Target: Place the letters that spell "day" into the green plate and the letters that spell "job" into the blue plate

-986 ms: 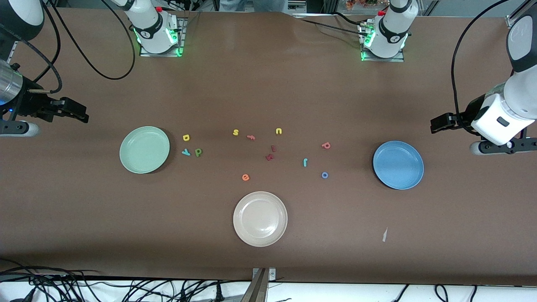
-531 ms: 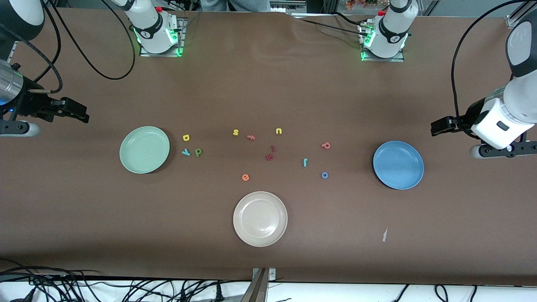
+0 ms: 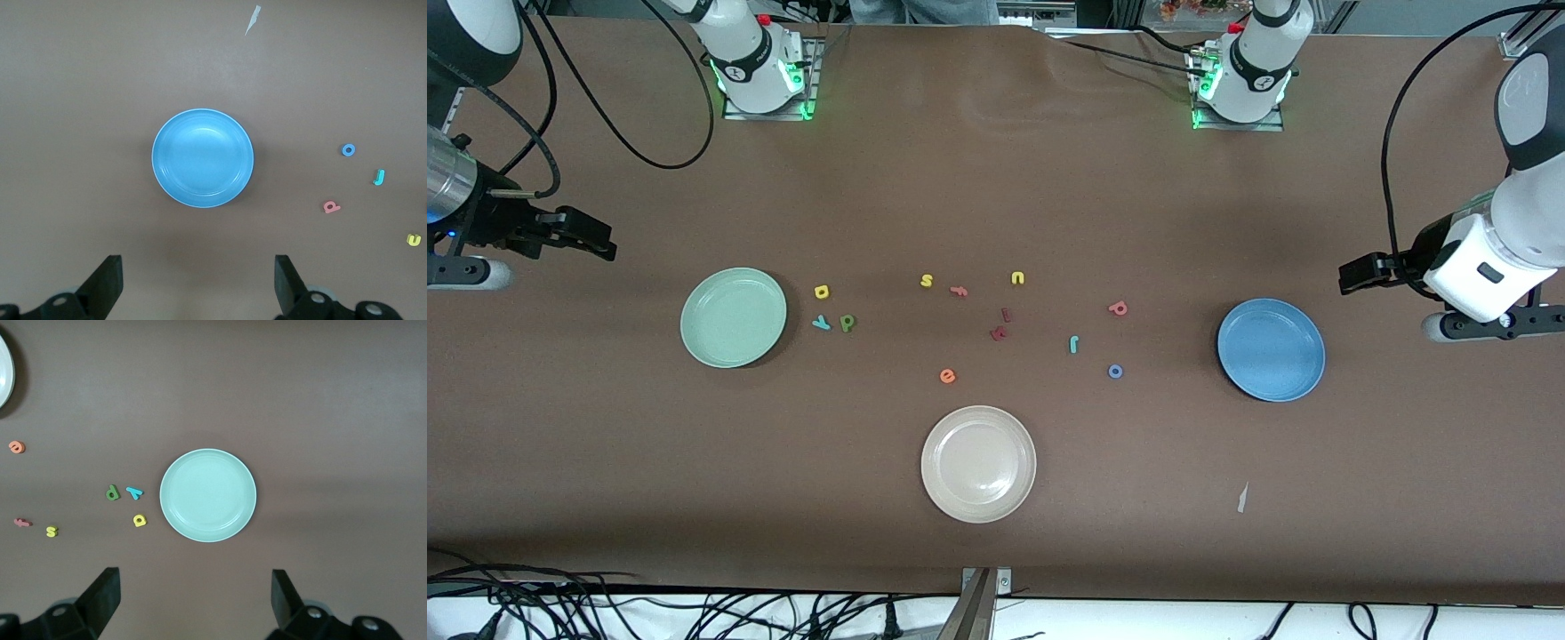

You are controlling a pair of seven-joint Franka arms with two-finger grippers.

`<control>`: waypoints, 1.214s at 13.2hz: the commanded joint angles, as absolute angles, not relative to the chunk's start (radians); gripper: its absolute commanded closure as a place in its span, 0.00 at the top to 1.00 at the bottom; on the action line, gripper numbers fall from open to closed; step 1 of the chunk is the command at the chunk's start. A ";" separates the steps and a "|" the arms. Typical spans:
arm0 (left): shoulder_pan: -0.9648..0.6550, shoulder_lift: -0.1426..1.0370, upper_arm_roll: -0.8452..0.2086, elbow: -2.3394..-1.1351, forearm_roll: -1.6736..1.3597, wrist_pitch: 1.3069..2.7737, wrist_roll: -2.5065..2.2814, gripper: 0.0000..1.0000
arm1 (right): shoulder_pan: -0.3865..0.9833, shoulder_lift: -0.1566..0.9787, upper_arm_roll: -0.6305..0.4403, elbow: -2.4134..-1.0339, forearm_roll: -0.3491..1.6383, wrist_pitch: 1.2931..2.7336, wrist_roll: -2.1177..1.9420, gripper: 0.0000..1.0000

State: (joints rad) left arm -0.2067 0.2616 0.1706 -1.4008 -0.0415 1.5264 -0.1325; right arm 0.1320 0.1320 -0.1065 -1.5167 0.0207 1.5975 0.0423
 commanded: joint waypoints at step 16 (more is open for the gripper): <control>-0.202 0.279 0.175 -1.367 -0.061 1.522 -0.123 1.00 | 0.133 0.138 -0.110 -1.499 0.038 1.589 0.052 1.00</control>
State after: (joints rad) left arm -0.1998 0.2621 0.1700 -1.3996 -0.0415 1.5272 -0.1325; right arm 0.1322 0.1321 -0.1065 -1.5168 0.0209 1.5975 0.0424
